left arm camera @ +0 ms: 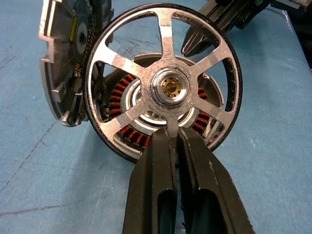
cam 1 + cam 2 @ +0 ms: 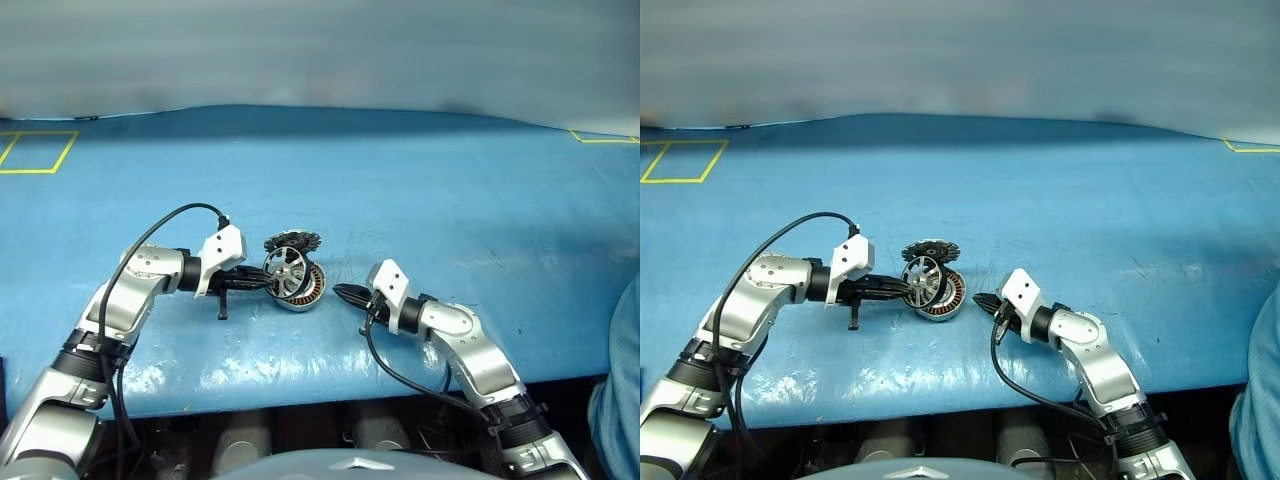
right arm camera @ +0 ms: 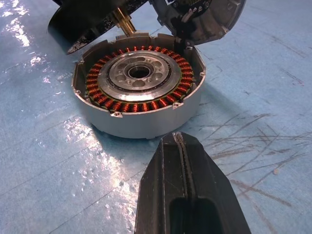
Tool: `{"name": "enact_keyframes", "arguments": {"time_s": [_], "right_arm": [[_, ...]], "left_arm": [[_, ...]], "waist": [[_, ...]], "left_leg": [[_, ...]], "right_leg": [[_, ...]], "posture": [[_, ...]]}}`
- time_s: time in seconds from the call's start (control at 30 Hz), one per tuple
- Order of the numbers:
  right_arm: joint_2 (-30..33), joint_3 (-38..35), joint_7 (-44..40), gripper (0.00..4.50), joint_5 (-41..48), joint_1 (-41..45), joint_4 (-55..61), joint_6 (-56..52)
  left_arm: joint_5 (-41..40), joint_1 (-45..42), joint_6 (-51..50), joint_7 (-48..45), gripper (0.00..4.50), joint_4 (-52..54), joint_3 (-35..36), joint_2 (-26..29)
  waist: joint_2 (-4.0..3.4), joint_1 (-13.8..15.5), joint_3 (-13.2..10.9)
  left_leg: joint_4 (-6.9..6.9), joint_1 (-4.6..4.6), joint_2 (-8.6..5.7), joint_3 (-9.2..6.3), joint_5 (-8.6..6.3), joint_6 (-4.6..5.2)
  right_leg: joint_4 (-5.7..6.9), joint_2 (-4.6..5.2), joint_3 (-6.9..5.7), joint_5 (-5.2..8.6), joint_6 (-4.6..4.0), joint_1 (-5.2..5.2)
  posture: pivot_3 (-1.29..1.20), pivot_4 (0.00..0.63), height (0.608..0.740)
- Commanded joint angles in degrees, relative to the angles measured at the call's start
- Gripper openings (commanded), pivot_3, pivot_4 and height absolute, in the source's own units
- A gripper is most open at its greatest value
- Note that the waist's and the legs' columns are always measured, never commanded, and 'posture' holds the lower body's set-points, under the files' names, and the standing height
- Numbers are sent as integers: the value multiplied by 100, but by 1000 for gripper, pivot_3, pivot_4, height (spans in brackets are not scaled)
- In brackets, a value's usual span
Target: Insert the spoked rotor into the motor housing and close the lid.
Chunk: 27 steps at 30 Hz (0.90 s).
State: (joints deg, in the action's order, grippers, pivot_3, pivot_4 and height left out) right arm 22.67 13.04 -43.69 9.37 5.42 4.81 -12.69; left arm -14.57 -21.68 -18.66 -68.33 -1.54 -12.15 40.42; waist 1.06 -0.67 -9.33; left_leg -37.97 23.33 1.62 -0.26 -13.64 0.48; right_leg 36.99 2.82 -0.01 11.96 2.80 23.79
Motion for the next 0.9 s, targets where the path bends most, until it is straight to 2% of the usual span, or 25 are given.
{"name": "enact_keyframes", "arguments": {"time_s": [0.03, 0.4, 0.9], "right_arm": [[-15, -56, 21, 0, 15, -3, 73, 138], [10, -53, -14, 0, 1, -19, 1, 178], [6, -50, 6, 0, -47, -21, -134, 290]], "left_arm": [[26, -136, 5, -50, 59, 3, 2, -37], [-68, -230, -211, -144, 59, 15, 26, -185], [282, -405, -51, -198, 59, -284, -207, -272]], "waist": [[0, -1, 0], [0, 1, 0], [0, 1, 0]], "left_leg": [[0, 0, 0, 0, 0, 0], [0, 0, 0, 0, 0, 0], [0, 0, -1, 0, 0, 0]], "right_leg": [[0, 0, 1, 0, 0, 0], [0, 0, 1, 0, 0, 0], [0, 0, 1, 0, 0, -1]], "posture": [[0, 150, 740], [0, 150, 740], [0, 150, 740]]}}
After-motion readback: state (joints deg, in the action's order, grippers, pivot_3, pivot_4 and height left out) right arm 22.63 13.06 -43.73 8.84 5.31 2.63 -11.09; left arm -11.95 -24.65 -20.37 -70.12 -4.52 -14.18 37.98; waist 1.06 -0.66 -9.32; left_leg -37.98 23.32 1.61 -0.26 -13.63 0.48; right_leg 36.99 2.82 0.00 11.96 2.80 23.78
